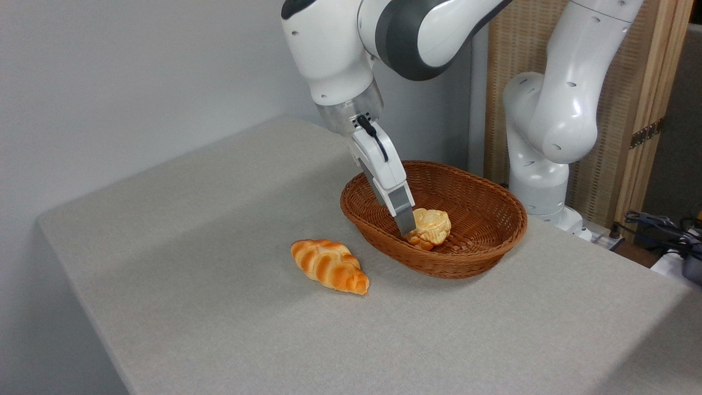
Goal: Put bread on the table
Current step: 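Move the gripper over the basket and lower it onto the bread roll, then close the gripper on the round bread roll inside the basket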
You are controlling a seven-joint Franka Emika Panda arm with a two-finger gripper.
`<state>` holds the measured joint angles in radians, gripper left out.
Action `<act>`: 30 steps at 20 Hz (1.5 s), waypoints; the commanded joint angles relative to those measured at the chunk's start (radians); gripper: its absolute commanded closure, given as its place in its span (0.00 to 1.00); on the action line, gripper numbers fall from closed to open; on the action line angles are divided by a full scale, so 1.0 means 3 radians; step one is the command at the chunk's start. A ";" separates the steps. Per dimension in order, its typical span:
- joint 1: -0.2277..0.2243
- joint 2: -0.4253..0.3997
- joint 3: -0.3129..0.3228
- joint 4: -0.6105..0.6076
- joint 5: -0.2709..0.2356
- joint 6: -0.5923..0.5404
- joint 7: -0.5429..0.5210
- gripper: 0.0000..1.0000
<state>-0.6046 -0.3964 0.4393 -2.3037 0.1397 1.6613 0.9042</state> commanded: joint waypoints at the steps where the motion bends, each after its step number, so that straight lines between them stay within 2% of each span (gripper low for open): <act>1: -0.0112 -0.0070 0.0023 -0.0180 0.0198 -0.0122 0.0181 0.00; 6: -0.0096 -0.0034 0.0029 -0.0190 0.0209 -0.0235 0.0509 0.00; 16: -0.0142 0.0242 0.0024 -0.0206 0.0209 -0.0174 0.0642 0.00; 21: -0.0183 0.0288 0.0024 -0.0201 0.0209 -0.0133 0.0642 0.01; 22: -0.0183 0.0293 0.0024 -0.0201 0.0209 -0.0133 0.0642 0.11; 23: -0.0183 0.0293 0.0024 -0.0201 0.0209 -0.0128 0.0647 0.16; 24: -0.0183 0.0293 0.0024 -0.0196 0.0209 -0.0123 0.0668 0.28; 26: -0.0178 0.0293 0.0024 -0.0190 0.0209 -0.0128 0.0729 0.44; 28: -0.0178 0.0293 0.0024 -0.0190 0.0204 -0.0128 0.0739 0.52; 30: -0.0178 0.0293 0.0024 -0.0190 0.0204 -0.0123 0.0739 0.53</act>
<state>-0.6490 -0.3126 0.4385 -2.3696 0.1862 1.6158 1.1023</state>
